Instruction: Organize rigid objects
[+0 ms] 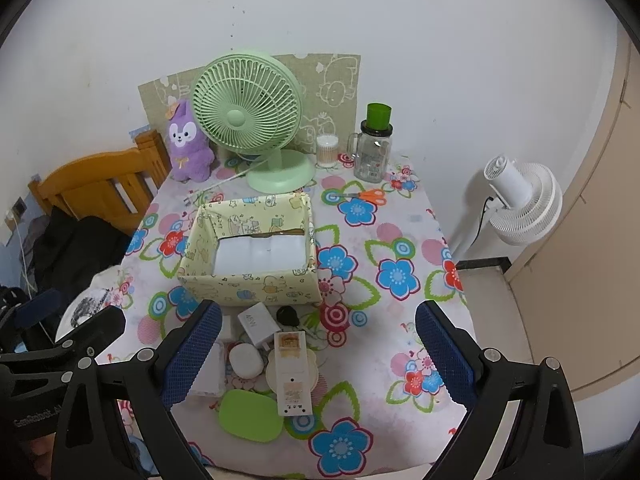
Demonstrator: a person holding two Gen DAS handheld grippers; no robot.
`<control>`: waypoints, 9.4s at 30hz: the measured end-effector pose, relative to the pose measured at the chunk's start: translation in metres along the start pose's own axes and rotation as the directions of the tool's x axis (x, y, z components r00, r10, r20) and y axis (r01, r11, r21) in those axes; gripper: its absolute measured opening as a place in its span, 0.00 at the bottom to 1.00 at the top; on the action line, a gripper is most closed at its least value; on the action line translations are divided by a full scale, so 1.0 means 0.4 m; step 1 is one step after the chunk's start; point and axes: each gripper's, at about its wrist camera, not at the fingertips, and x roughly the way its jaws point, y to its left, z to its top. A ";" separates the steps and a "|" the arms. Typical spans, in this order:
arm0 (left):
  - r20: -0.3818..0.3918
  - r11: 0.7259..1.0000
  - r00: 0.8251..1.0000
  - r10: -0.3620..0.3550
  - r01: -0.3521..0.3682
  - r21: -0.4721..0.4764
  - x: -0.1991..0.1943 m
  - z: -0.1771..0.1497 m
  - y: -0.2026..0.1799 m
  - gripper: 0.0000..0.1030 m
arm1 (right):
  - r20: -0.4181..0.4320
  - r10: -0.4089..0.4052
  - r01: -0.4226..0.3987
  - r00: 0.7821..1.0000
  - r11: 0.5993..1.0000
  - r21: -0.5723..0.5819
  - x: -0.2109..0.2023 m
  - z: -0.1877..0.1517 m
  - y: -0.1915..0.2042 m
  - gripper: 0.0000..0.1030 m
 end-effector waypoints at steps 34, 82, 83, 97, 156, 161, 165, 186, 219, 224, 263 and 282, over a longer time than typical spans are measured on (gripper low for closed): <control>0.033 0.998 0.999 0.033 -0.034 0.044 -0.004 -0.004 -0.016 0.98 | 0.039 0.003 -0.002 0.999 1.000 -0.009 -0.002 -0.004 -0.006 0.96; -0.049 0.999 0.998 0.026 -0.023 0.050 0.142 -0.008 -0.007 0.98 | -0.050 0.035 -0.036 0.998 0.999 -0.015 0.139 -0.002 -0.008 0.92; -0.052 0.999 0.998 0.025 -0.022 0.049 0.147 -0.009 -0.006 0.98 | -0.055 0.036 -0.037 0.998 0.999 -0.017 0.146 -0.004 -0.007 0.92; -0.149 0.997 0.987 0.053 -0.046 0.056 0.285 -0.055 0.020 0.98 | -0.141 0.070 -0.073 0.987 0.997 -0.016 0.270 -0.055 -0.005 0.92; -0.414 0.996 0.906 0.081 -0.056 0.074 0.536 -0.246 -0.008 0.60 | -0.380 0.040 -0.099 0.924 0.986 -0.136 0.529 -0.258 0.095 0.47; -0.402 0.996 0.913 0.066 -0.038 0.079 0.513 -0.226 -0.006 0.60 | -0.395 0.040 -0.089 0.918 0.990 -0.107 0.526 -0.254 0.081 0.46; -0.393 0.996 0.918 0.057 -0.028 0.079 0.495 -0.206 -0.012 0.60 | -0.388 0.032 -0.075 0.921 0.992 -0.098 0.508 -0.252 0.081 0.46; -0.296 0.995 0.955 0.000 0.030 0.096 0.356 -0.104 0.029 0.60 | -0.304 -0.002 -0.014 0.953 0.999 -0.051 0.367 -0.160 0.119 0.46; -0.132 0.997 0.991 0.002 0.007 0.071 0.299 0.103 -0.020 0.60 | -0.171 0.037 -0.048 0.985 0.997 -0.060 0.306 0.063 0.077 0.46; -0.125 0.999 0.992 0.004 0.003 0.054 0.320 0.137 -0.018 0.60 | -0.168 0.053 -0.067 0.984 0.994 -0.081 0.333 0.101 0.074 0.46; -0.223 0.998 0.974 0.052 -0.041 0.053 0.565 0.192 0.014 0.60 | -0.336 0.078 -0.104 0.939 0.993 -0.060 0.648 0.209 0.087 0.46; -0.223 0.998 0.973 0.057 -0.046 0.052 0.552 0.196 0.014 0.60 | -0.297 0.114 -0.133 0.948 0.990 -0.044 0.622 0.223 0.073 0.70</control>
